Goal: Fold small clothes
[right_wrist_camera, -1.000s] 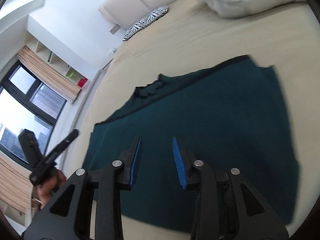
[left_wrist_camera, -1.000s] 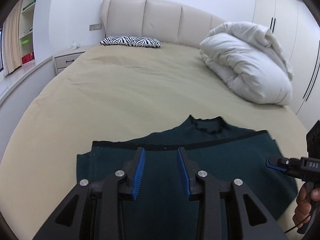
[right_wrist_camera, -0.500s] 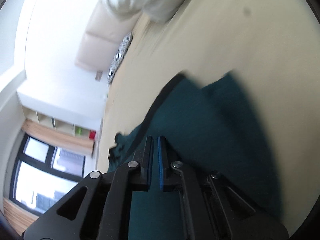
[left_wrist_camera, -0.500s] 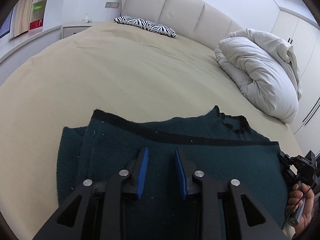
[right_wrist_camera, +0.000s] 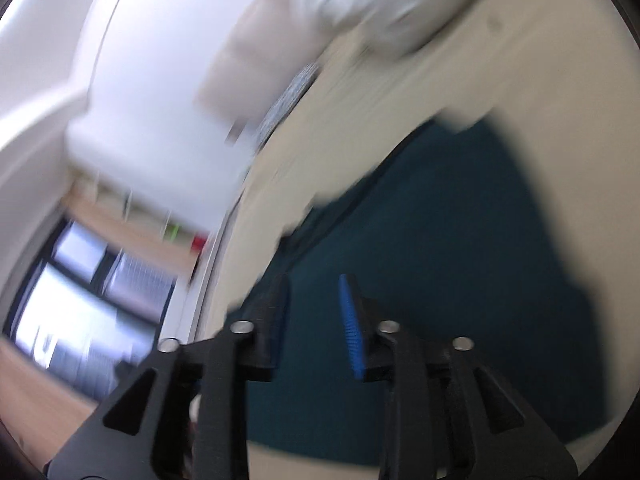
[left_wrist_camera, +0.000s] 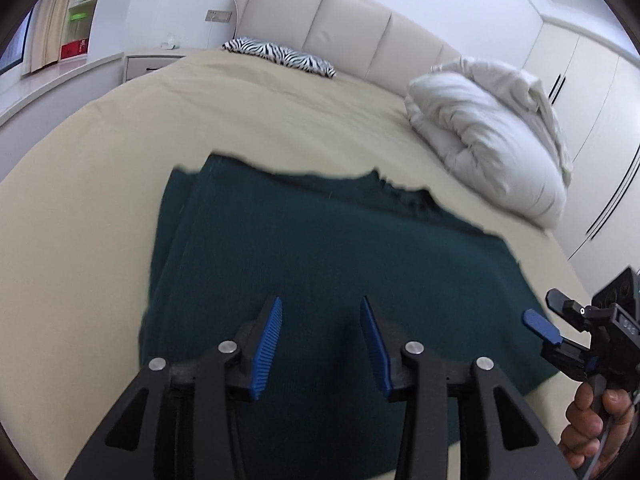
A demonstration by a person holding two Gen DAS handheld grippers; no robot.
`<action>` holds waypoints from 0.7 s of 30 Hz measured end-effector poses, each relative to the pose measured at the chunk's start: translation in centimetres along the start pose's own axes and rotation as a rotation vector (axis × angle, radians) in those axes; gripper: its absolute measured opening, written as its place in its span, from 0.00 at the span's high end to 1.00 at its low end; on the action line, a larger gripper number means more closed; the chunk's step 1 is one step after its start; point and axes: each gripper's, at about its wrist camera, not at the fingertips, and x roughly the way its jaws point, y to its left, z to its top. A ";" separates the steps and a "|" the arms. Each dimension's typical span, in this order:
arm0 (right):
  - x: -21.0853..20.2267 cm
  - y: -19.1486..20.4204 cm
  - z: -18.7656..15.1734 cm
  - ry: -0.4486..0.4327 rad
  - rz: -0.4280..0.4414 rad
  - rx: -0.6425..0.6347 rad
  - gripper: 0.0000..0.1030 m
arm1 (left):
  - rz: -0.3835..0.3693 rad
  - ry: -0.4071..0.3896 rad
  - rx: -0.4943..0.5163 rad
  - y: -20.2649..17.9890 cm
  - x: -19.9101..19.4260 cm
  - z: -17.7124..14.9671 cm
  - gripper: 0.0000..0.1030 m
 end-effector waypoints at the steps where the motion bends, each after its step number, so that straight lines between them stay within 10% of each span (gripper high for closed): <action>1: 1.9 0.6 -1.5 0.069 0.022 -0.013 0.61 | -0.003 0.004 -0.001 0.5 -0.1 -0.6 0.60; 4: 5.7 -0.8 -3.9 0.190 -0.038 0.007 0.63 | -0.013 0.009 -0.032 2.7 -1.1 -1.0 0.74; 11: -2.9 -9.1 -1.1 -0.094 -0.088 0.220 0.76 | -0.024 0.012 -0.066 5.3 -3.2 -1.4 0.76; 17: -9.3 -10.4 -0.8 -0.231 -0.172 0.267 0.69 | 0.073 -0.037 0.052 1.0 -5.4 -1.0 0.53; 21: -6.1 -7.8 0.1 -0.151 -0.106 0.184 0.63 | 0.134 0.012 0.169 -2.8 -2.8 0.6 0.40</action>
